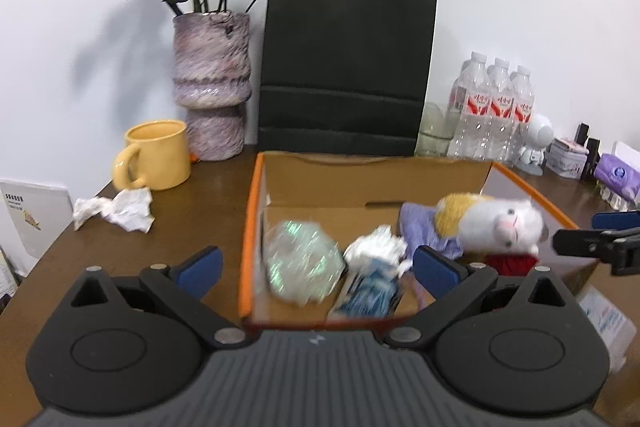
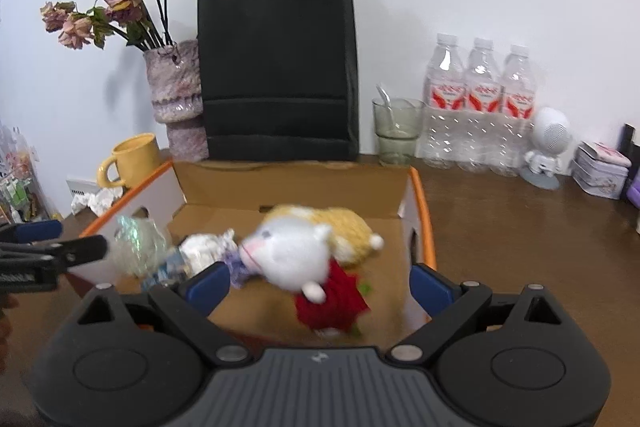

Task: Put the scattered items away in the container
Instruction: 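Move the left tool to the green tissue pack while the right tool reaches the white plastic tub, then grasp the green tissue pack with the left tool while the right tool grasps the white tub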

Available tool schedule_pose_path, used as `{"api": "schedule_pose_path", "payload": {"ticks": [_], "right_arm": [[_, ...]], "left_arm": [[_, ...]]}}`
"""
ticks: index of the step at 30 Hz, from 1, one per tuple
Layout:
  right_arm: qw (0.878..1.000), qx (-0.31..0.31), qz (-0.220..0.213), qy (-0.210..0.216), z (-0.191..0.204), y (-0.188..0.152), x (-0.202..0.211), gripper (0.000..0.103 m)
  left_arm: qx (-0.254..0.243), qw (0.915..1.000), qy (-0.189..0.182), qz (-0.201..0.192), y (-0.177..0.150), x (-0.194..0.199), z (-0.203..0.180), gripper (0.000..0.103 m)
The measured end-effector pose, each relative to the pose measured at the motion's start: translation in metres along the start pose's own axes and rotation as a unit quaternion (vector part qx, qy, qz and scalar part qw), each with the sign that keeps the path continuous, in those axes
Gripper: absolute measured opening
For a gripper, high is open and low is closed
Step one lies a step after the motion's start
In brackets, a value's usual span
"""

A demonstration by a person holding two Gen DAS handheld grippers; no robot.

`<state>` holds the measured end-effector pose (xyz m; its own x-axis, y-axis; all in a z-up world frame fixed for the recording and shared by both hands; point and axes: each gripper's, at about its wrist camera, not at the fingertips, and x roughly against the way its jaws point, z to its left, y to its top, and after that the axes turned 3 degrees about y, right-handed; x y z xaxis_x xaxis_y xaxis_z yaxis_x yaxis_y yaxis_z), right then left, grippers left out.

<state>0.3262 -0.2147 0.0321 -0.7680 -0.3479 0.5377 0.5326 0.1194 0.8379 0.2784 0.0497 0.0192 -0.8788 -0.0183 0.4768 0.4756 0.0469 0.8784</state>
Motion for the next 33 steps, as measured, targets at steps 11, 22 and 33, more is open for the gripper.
{"api": "schedule_pose_path", "payload": {"ticks": [11,22,33], "right_arm": [[0.999,-0.022,0.048,-0.012,-0.01,-0.055,0.019,0.097],[0.997,-0.012,0.069,-0.028,-0.005,-0.082,0.019,0.097],[0.998,-0.004,0.059,-0.039,-0.004,-0.084,0.016,0.092]], "left_arm": [[0.007,0.9992,-0.019,0.034,-0.031,0.017,0.012,0.103],[-0.009,0.9959,-0.042,0.08,-0.06,0.013,0.006,0.103],[-0.05,0.9937,-0.058,0.082,-0.07,0.005,-0.005,0.099]]}}
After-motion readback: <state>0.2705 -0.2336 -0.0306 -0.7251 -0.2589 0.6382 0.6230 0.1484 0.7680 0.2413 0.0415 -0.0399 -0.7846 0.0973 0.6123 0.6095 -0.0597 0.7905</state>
